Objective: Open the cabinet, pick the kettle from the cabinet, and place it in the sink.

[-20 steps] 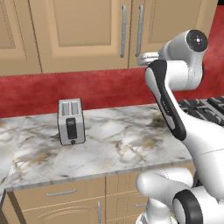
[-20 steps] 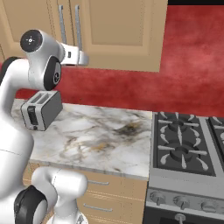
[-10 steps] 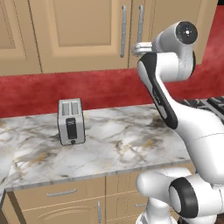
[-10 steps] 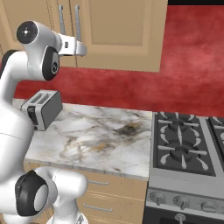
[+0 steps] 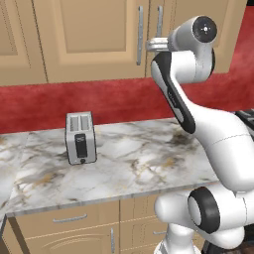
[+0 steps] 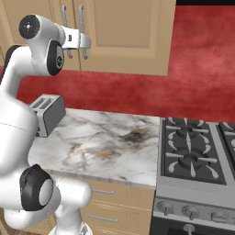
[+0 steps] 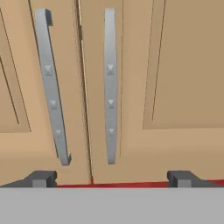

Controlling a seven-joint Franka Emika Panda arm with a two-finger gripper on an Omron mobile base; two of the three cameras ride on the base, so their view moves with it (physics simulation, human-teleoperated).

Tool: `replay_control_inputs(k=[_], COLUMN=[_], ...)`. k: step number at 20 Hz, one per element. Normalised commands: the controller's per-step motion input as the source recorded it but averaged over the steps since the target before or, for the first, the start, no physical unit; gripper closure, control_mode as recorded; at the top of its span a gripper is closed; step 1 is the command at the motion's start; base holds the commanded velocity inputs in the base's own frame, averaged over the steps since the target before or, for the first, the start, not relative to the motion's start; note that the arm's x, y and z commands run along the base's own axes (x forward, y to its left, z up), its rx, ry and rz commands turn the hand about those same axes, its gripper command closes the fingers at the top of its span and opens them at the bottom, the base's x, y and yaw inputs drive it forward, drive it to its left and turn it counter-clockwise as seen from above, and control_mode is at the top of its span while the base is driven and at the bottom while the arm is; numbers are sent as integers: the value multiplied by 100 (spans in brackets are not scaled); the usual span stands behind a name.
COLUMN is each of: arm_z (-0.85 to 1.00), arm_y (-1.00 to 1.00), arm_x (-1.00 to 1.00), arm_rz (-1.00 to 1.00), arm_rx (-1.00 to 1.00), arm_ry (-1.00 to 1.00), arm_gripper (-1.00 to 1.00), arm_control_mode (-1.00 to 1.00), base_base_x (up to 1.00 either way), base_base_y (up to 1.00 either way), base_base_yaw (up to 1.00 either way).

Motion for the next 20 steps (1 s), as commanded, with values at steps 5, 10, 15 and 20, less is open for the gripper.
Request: replay_control_inputs(k=[5, 10, 15, 20], arm_z=[18, 16, 14, 5], arm_y=[1, 2, 3, 1], arm_x=[21, 24, 28, 33], arm_rz=[0, 0, 0, 0], arm_rx=[0, 0, 0, 0], arm_ry=[-7, -3, 0, 0], arm_gripper=[-100, -100, -100, -100], arm_control_mode=[-100, -100, -100, -100], base_base_x=[0, 0, 0, 0], base_base_y=[0, 0, 0, 0], base_base_yaw=[0, 0, 0, 0])
